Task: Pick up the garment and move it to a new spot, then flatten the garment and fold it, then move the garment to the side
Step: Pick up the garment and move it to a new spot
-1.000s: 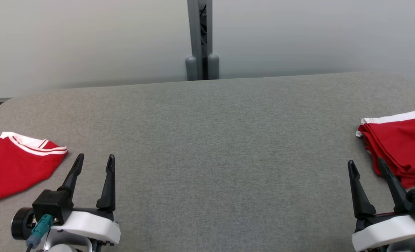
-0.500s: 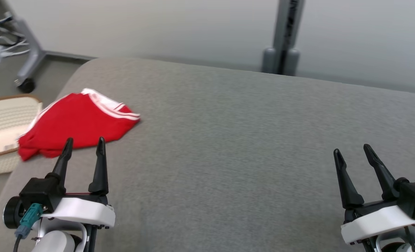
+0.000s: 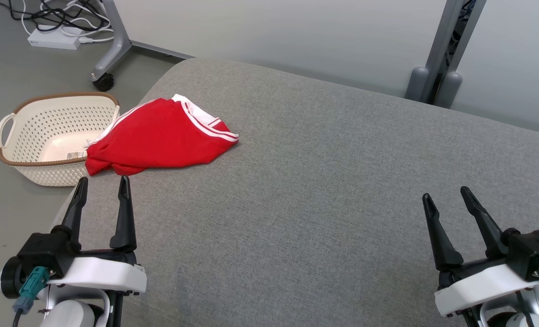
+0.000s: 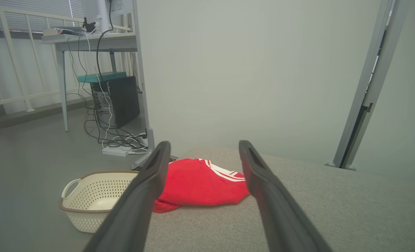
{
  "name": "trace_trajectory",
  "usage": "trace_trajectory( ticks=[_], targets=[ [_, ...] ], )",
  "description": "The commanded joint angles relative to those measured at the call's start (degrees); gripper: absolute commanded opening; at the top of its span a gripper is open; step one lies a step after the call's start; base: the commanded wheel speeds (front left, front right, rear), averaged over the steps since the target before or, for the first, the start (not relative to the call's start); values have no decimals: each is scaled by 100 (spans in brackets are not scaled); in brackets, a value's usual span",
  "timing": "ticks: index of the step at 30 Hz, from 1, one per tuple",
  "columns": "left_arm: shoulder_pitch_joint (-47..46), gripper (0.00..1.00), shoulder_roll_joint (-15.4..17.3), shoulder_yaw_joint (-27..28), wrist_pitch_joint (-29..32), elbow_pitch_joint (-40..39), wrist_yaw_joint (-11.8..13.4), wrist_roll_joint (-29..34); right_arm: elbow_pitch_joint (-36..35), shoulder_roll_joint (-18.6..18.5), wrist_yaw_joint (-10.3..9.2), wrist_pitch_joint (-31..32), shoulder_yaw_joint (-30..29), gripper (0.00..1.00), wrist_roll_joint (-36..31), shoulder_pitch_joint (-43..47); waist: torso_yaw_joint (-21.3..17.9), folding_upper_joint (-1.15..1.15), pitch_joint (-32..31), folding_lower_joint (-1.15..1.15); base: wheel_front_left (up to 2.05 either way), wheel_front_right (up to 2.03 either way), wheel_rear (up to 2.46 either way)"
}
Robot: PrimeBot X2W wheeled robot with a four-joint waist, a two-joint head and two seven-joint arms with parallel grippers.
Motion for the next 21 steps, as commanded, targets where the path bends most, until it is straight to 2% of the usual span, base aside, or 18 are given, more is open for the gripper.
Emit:
trace_trajectory(
  ticks=[1, 11, 17, 21],
  targets=[
    [68, 100, -13, 27, -30, -16, -32, 51, 36, -15, 1, -22, -3, 100, 20, -39, -1, 0, -2, 0, 0, 0, 0],
    [-169, 100, -44, 120, -27, -114, -82, 194, 37, 4, 1, -47, -21, 100, 38, -73, 7, 0, 43, 0, 0, 0, 0],
    [-828, 100, 167, 274, 7, -150, -166, 314, 13, -7, 1, -19, 35, 100, 57, -151, -63, 0, 140, 0, 0, 0, 0],
    [-1564, 100, 355, 357, 185, 45, -323, 302, -17, -72, 1, 35, 104, 100, 76, -251, -213, 0, 291, 0, 0, 0, 0]
  ],
)
